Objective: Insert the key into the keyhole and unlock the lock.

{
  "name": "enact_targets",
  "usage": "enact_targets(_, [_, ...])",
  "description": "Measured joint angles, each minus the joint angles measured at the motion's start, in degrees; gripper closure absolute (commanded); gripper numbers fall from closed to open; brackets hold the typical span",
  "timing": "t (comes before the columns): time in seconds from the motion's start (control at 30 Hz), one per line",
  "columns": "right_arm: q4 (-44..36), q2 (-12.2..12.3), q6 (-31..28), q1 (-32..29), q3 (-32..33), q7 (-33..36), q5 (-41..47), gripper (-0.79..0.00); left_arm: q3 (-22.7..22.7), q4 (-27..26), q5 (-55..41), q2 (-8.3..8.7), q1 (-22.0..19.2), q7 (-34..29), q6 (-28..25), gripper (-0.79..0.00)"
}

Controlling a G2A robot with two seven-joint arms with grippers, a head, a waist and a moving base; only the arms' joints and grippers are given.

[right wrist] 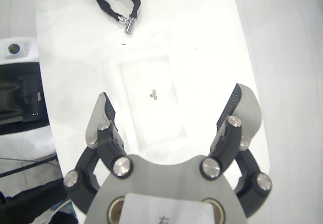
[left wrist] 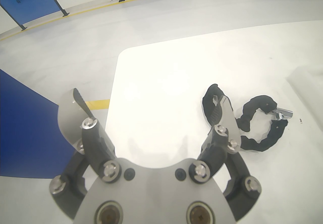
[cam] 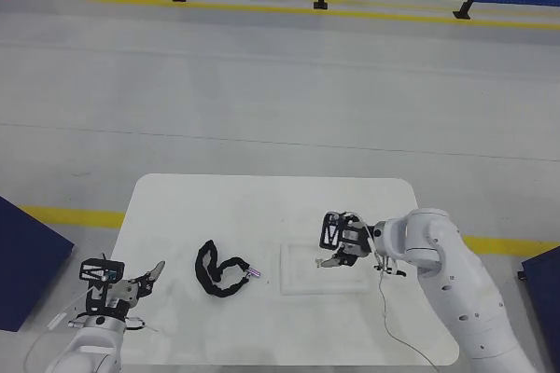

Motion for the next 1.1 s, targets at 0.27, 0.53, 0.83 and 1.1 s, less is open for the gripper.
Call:
enact_targets(0.27, [8.2,2.5,0.0,13.1,-18.9,-0.8,3.1,-0.785,0.0,0.0,0.0,0.0,0.0,0.0,0.0,-0.785])
enact_targets(0.53, [14.6,2.7,0.0,22.6,-34.5,-0.8,6.5,-0.785,0.0,0.0,0.0,0.0,0.0,0.0,0.0,-0.785])
enact_targets(0.83, [19.6,0.8,0.9,26.0,-40.8,-0.4,6.8,-0.785,0.0,0.0,0.0,0.0,0.0,0.0,0.0,-0.785])
enact_targets(1.1, [23.7,-1.0,2.4,25.8,-42.6,-2.0,4.5,-0.536,0.0,0.0,0.0,0.0,0.0,0.0,0.0,-0.785])
